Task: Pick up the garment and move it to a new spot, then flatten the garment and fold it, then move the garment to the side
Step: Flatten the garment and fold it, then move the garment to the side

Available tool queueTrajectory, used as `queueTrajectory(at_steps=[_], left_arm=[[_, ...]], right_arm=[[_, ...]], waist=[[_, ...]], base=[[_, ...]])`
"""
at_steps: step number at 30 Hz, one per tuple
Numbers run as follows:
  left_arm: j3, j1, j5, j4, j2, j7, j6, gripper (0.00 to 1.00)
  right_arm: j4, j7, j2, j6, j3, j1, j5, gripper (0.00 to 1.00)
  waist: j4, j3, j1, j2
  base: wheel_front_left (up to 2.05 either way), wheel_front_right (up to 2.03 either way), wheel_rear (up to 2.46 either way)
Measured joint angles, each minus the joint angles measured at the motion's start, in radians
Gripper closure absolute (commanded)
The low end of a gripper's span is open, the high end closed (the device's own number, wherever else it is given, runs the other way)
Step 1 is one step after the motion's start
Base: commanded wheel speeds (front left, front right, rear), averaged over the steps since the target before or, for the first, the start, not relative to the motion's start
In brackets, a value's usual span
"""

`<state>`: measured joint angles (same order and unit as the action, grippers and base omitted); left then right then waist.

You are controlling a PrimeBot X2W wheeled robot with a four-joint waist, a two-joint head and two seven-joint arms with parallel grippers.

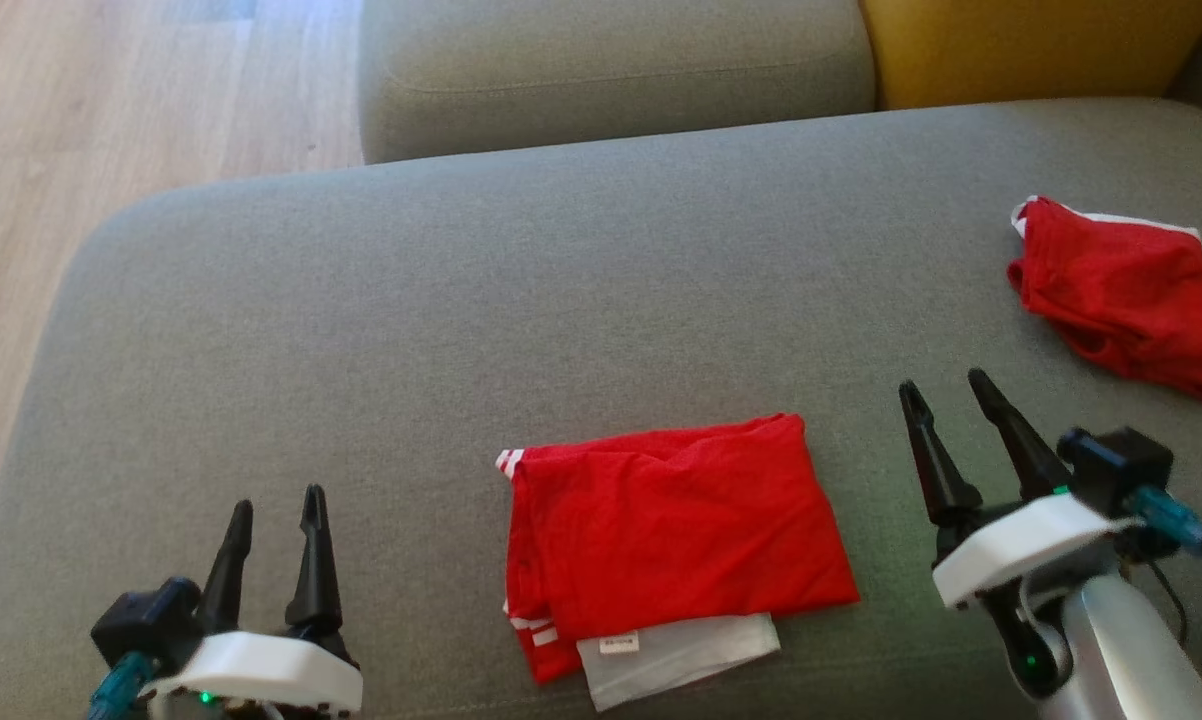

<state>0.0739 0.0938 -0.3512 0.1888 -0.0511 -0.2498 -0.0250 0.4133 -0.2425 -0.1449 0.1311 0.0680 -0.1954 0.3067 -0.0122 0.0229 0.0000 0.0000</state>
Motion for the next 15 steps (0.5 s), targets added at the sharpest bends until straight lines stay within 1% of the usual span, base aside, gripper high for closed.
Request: queueTrajectory(at_steps=[2,4,7,10,15], left_arm=[[-0.002,0.000,0.008,-0.003,0.000,0.000,0.000,0.00],[-0.006,0.003,0.024,-0.015,0.001,0.000,0.000,0.00],[-0.013,0.006,0.074,-0.050,0.001,0.000,0.000,0.00],[-0.015,0.006,0.074,-0.066,0.001,0.000,0.007,0.00],[-0.008,0.009,0.074,-0.067,0.001,0.000,0.007,0.00]], right_arm=[[-0.023,0.000,0.022,0.000,-0.037,0.030,-0.039,0.00],[-0.043,0.000,0.040,0.000,-0.068,0.050,-0.049,0.00],[-0.072,-0.002,0.056,0.000,-0.075,0.067,-0.084,0.00],[-0.084,-0.004,0.068,0.000,-0.085,0.068,-0.099,0.00],[-0.089,-0.004,0.078,0.000,-0.091,0.068,-0.105,0.00]], waist=[[-0.007,-0.005,0.0000,0.0000],[-0.011,-0.008,0.0000,0.0000],[-0.013,-0.010,0.0000,0.0000],[-0.012,-0.011,0.0000,0.0000],[-0.006,-0.010,0.0000,0.0000]], base=[[0.00,0.00,0.00],[0.00,0.00,0.00],[0.00,0.00,0.00],[0.00,0.00,0.00],[0.00,0.00,0.00]])
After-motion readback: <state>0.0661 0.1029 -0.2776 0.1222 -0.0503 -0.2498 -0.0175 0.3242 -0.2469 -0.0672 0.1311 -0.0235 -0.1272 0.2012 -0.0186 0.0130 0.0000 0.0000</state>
